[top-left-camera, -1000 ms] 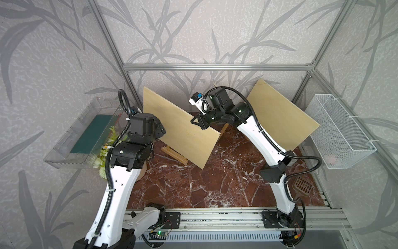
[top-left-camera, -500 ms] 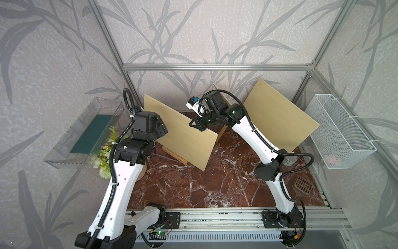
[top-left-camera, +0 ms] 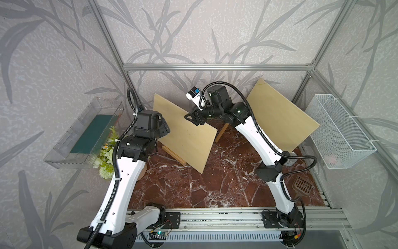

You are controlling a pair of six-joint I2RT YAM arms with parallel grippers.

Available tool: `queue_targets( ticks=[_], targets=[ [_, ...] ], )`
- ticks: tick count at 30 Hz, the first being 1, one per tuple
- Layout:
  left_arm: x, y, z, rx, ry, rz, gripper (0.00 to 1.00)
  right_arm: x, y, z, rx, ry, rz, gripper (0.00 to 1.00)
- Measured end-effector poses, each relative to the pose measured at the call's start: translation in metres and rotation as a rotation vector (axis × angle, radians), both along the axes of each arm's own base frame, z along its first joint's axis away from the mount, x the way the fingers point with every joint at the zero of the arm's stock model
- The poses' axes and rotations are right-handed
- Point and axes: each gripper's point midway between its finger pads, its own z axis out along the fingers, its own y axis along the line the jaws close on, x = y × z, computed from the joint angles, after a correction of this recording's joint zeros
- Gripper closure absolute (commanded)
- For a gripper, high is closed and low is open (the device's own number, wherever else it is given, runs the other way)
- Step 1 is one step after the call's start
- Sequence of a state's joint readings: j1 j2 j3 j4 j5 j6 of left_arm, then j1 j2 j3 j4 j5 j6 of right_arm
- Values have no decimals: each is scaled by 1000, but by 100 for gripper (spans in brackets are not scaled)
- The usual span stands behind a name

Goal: Assemble the easel
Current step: Place the drawing board on the easel, then move the easel to the center of the board.

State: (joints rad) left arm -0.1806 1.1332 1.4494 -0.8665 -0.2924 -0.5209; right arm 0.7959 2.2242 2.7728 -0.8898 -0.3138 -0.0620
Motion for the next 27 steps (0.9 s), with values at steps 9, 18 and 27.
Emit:
queue_targets(
  ticks=[9, 18, 27],
  targets=[
    [1, -19, -95, -82, 191, -36, 24, -53, -96, 88, 4, -200, -138, 31],
    [-26, -31, -195, -153, 404, -33, 71, -61, -188, 49, 18, -192, -385, 27],
    [-39, -39, -271, -159, 624, -13, 100, -34, -212, -25, -63, -7, -532, 28]
  ],
)
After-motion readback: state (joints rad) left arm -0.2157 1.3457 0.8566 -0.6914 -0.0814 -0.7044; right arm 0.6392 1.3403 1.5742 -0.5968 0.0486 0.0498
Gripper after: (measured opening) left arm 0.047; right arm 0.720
